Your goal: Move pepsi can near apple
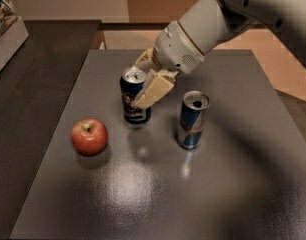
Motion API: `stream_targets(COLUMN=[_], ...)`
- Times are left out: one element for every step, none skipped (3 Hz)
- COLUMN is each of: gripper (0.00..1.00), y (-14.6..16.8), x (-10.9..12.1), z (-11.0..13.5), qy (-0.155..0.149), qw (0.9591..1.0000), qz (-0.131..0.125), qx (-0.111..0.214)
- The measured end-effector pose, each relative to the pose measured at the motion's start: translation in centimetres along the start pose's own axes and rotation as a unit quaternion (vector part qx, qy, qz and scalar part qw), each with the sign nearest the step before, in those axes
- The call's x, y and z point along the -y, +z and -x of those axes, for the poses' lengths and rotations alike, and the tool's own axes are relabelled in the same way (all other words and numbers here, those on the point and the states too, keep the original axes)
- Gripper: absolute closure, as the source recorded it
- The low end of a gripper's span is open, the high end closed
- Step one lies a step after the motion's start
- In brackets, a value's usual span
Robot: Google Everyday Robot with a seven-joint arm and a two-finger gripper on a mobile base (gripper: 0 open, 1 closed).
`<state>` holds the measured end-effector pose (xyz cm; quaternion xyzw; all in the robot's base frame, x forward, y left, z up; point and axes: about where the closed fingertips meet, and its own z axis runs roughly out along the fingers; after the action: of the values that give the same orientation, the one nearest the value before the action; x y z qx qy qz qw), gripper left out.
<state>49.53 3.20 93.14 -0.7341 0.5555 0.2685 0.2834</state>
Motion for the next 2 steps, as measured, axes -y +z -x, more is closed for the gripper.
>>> stream_targets(gripper=[1.00,0.84], y=[1.6,2.8], x=[-0.3,-0.1], z=[0.6,0.2], qy=[-0.012,-0.012], qw=[0.9998,0.9997], qz=[0.014,0.018], qx=[-0.001,-0.010])
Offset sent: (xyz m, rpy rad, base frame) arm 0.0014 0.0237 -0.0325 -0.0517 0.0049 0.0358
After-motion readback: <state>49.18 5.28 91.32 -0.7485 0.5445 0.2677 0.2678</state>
